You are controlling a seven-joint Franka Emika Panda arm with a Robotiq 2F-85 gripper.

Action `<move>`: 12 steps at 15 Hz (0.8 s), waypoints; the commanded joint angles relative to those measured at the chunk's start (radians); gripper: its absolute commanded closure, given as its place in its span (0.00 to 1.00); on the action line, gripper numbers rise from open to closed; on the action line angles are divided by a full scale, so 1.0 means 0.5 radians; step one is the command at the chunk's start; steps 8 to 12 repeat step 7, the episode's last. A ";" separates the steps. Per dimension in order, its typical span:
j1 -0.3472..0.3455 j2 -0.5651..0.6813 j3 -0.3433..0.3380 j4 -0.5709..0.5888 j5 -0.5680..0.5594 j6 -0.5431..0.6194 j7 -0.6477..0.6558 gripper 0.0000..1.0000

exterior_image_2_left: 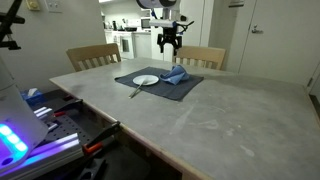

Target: Move the blue cloth to the right

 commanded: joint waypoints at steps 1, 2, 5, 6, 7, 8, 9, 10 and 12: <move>-0.076 -0.102 0.080 -0.046 0.124 -0.080 -0.173 0.00; -0.084 -0.114 0.090 -0.044 0.152 -0.094 -0.198 0.00; -0.091 -0.136 0.099 -0.033 0.217 -0.145 -0.237 0.00; -0.094 -0.142 0.102 -0.034 0.238 -0.150 -0.254 0.00; -0.097 -0.149 0.105 -0.038 0.257 -0.146 -0.272 0.00; -0.097 -0.149 0.105 -0.038 0.257 -0.146 -0.272 0.00; -0.097 -0.149 0.105 -0.038 0.257 -0.146 -0.272 0.00; -0.097 -0.149 0.105 -0.038 0.257 -0.146 -0.272 0.00; -0.097 -0.149 0.105 -0.038 0.257 -0.146 -0.272 0.00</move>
